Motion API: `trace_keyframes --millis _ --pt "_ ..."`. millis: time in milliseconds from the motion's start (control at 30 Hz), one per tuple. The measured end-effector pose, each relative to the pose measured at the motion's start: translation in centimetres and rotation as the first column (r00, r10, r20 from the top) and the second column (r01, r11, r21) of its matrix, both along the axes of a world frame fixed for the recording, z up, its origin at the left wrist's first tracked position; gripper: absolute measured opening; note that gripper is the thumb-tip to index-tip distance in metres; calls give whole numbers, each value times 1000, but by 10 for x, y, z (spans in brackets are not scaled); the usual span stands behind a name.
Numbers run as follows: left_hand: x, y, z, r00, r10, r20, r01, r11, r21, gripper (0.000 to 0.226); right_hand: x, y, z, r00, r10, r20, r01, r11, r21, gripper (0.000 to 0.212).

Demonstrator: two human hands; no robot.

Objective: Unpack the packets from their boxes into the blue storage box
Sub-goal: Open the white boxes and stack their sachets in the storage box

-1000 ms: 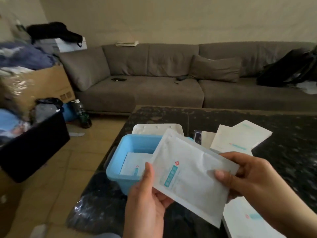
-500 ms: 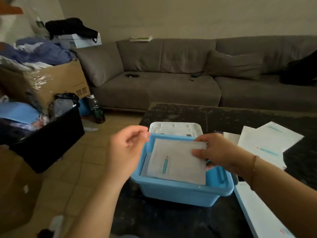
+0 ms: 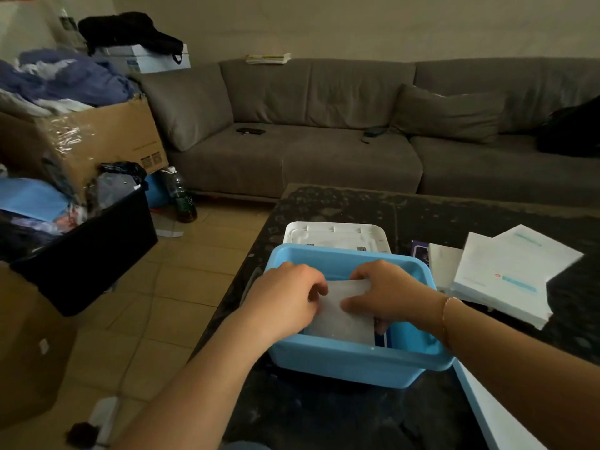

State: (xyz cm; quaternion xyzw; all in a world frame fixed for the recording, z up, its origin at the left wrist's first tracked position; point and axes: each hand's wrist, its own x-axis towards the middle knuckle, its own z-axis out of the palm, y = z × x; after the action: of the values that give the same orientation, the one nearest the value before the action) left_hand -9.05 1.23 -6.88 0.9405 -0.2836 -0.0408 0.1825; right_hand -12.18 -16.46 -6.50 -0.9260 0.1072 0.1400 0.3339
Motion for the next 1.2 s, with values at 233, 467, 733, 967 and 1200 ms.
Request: trace_keyframes --millis 233,467,733,967,1200 --pt "2 -6 -5 999 36 37 -39 996 80 20 -6 -2 -1 983 156 92 -108 912 -396 48" --pt "-15 -14 1 985 69 160 -65 997 -31 18 -21 -6 9 977 177 116 -122 920 -373 48" --pt "-152 -96 -50 636 -417 649 700 665 -259 15 -123 -72 51 768 -190 612 257 966 -23 22" --pt "-181 -147 -127 578 -631 518 744 668 -16 28 -248 -131 2 509 -510 693 476 838 267 17" --pt "-180 -150 -117 850 -392 352 522 716 -464 5 -321 -119 -76 507 -356 785 571 821 3 7"
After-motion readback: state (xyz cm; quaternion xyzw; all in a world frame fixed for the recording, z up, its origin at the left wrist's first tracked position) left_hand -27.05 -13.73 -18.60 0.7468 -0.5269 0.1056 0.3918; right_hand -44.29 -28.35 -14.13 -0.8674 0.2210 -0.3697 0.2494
